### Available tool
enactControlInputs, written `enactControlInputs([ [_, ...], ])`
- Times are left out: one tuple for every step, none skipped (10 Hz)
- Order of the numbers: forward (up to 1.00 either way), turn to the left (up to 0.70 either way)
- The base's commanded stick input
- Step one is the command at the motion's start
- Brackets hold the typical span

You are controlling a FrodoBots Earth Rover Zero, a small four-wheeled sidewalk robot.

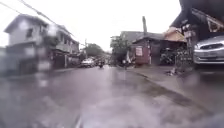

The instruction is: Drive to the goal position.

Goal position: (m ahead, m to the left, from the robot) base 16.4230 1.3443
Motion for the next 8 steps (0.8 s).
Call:
enactControlInputs([
  [1.00, 0.00],
  [1.00, 0.00],
  [1.00, 0.00],
  [1.00, 0.00],
  [1.00, 0.00],
  [1.00, 0.00],
  [1.00, 0.00],
  [1.00, 0.00],
])
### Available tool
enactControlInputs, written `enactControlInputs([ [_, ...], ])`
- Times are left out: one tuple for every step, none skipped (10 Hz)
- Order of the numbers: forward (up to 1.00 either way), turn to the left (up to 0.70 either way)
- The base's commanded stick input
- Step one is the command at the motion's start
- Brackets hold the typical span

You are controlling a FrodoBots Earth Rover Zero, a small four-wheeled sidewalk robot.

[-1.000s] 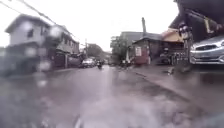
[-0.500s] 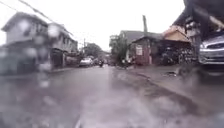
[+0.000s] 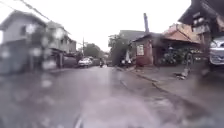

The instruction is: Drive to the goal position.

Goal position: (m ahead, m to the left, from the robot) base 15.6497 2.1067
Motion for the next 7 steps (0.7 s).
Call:
enactControlInputs([
  [1.00, 0.21],
  [1.00, 0.27],
  [1.00, 0.27],
  [1.00, 0.27],
  [1.00, 0.04],
  [1.00, 0.00],
  [1.00, 0.00],
])
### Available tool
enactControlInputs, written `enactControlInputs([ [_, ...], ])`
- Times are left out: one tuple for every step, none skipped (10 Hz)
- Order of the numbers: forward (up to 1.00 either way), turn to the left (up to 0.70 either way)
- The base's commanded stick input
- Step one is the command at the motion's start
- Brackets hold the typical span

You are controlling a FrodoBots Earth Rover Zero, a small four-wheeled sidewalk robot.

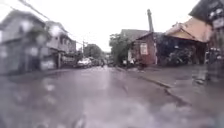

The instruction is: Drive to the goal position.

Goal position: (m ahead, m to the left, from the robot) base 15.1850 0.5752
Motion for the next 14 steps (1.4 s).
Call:
enactControlInputs([
  [1.00, 0.00],
  [1.00, 0.00],
  [1.00, 0.00],
  [1.00, 0.00],
  [1.00, 0.00],
  [1.00, 0.00],
  [1.00, 0.00],
  [1.00, 0.00],
  [1.00, 0.00],
  [1.00, 0.00],
  [1.00, 0.00],
  [1.00, 0.00],
  [1.00, 0.00],
  [1.00, 0.00],
])
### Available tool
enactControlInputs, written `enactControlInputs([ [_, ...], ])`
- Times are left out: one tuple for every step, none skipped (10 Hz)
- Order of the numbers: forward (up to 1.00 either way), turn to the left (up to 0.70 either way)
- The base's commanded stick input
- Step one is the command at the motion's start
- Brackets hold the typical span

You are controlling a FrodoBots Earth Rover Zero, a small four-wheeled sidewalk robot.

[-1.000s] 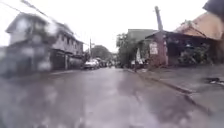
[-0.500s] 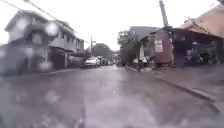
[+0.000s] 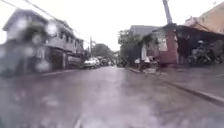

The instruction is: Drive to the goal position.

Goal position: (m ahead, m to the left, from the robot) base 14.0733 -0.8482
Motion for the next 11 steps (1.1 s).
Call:
enactControlInputs([
  [1.00, 0.00],
  [1.00, 0.00],
  [1.00, 0.00],
  [1.00, 0.00],
  [1.00, 0.00],
  [1.00, 0.00],
  [1.00, 0.00],
  [1.00, 0.00],
  [1.00, 0.00],
  [1.00, 0.00],
  [1.00, 0.00],
])
